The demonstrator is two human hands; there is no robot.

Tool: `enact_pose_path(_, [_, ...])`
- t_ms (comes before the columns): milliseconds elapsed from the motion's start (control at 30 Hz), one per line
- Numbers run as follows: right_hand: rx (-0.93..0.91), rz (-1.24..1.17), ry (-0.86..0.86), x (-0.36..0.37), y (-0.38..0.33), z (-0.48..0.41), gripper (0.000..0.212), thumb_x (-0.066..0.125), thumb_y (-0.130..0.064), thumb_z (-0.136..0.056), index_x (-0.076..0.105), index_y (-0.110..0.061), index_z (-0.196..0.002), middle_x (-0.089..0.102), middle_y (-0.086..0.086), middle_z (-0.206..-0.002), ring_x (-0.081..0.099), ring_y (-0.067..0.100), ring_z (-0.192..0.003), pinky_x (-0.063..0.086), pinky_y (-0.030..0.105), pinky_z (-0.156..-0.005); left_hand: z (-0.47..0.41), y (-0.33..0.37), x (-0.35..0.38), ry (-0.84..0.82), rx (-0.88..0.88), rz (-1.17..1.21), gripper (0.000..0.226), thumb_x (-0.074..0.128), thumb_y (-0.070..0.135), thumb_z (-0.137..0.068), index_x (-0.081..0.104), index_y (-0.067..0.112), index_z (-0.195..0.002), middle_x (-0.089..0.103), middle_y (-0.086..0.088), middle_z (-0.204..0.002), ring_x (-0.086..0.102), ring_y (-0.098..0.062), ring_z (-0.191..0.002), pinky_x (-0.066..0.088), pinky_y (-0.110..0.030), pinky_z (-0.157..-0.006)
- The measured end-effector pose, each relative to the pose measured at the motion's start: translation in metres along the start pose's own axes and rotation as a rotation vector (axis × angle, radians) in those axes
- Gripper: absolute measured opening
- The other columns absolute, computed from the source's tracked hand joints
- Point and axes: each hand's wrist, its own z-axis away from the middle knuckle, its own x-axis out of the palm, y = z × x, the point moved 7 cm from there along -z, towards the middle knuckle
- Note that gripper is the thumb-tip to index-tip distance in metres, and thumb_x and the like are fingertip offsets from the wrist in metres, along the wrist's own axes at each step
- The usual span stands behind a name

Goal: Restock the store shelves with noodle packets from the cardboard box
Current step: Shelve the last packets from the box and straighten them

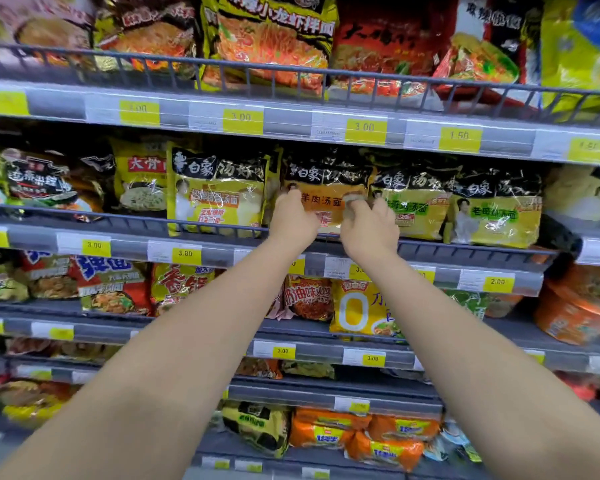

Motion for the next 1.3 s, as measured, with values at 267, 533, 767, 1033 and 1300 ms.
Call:
enact_pose_path(267, [-0.207,-0.389,-0.118,0.009,-0.045,0.024,0.046,0.045,-0.012,-0.094,0.04,-0.012,-0.14,0.044,0.01,-0.14,0.04,0.026,-0.13,0.032,0.036,-0.105,0.026,-0.044,-0.067,0.377,-0.034,0.206,0.034,0.054,0.006,-0.085,0.057,0.017,-0.117,0.051,-0.004,-0.124,0.052,-0.022,-0.111,0.046,-0.038,-0.095])
enact_pose_path(533, [-0.202,-0.518,-0.236,0.043,-0.108,0.028,0.051,0.041,-0.016,-0.097,0.029,-0.013,-0.146,0.039,0.008,-0.147,0.041,0.025,-0.132,0.038,0.038,-0.105,0.003,-0.117,-0.137,0.35,-0.19,0.09,0.069,0.055,0.013,-0.09,0.02,0.014,-0.149,0.027,-0.006,-0.153,0.033,-0.028,-0.137,0.035,-0.045,-0.109])
enact_pose_path(767, [0.002,-0.52,-0.184,0.065,-0.148,0.008,0.041,0.038,-0.025,-0.098,0.036,-0.002,-0.133,0.051,0.017,-0.115,0.05,0.028,-0.085,0.035,0.031,-0.064,-0.019,-0.144,-0.156,0.135,-0.181,0.058,0.036,0.049,0.012,-0.091,0.046,0.027,-0.124,0.056,0.002,-0.104,0.056,-0.03,-0.092,0.052,-0.045,-0.082])
enact_pose_path(1033, [0.042,-0.643,-0.016,0.064,-0.139,0.01,0.028,0.04,-0.01,-0.092,0.046,-0.005,-0.119,0.048,0.005,-0.088,0.044,0.019,-0.064,0.035,0.03,-0.054,-0.027,-0.124,-0.144,0.066,-0.019,-0.044,0.05,0.059,0.021,-0.089,0.044,0.008,-0.135,0.057,-0.01,-0.13,0.054,-0.031,-0.116,0.047,-0.038,-0.089])
enact_pose_path(1300, [0.139,-0.718,0.043,0.058,-0.135,0.008,0.04,0.039,-0.017,-0.095,0.038,-0.016,-0.134,0.054,0.005,-0.117,0.06,0.031,-0.091,0.051,0.045,-0.076,-0.038,-0.118,-0.137,0.004,-0.019,-0.006,0.052,0.064,0.021,-0.084,0.043,0.009,-0.13,0.063,-0.01,-0.113,0.059,-0.029,-0.102,0.051,-0.038,-0.081])
